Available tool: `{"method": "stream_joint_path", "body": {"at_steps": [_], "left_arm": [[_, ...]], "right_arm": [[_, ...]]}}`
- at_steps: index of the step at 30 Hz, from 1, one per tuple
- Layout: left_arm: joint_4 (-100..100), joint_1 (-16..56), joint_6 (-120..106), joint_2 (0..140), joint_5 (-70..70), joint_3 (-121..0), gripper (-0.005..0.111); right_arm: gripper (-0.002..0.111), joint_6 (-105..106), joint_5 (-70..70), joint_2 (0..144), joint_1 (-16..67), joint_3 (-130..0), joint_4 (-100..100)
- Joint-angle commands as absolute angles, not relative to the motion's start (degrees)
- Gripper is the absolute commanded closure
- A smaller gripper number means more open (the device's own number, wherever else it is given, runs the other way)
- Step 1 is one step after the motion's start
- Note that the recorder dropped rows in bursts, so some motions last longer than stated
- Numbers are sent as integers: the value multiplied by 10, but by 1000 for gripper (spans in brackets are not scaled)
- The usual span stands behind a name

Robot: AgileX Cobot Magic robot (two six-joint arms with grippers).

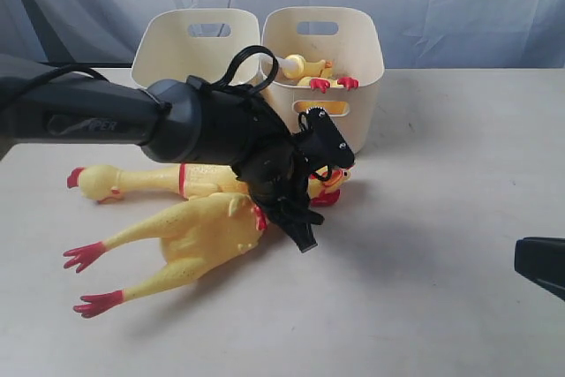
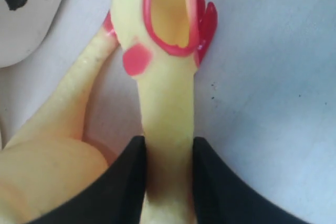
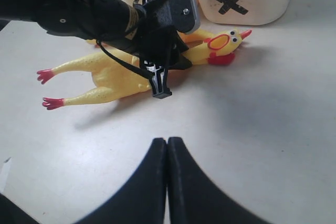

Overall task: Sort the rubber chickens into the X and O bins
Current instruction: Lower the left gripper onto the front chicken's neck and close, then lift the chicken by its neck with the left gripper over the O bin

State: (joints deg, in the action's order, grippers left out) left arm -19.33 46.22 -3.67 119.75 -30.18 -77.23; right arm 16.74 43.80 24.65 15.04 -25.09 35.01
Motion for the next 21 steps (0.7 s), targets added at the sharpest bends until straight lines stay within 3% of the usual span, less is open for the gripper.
{"method": "stream_joint_path", "body": {"at_steps": [1,3,21], "left_arm": [[-195,463,-34,1196,-335,-773,101],[-199,463,-35,1196,-350,-774,107],[-116,465,-62,1102,-434,-806,107]], "right_arm": [[109,169,436,243,148,-248,350],[109,169,436,243,148,-248,350],[109,169,436,243,148,-248,350]]}}
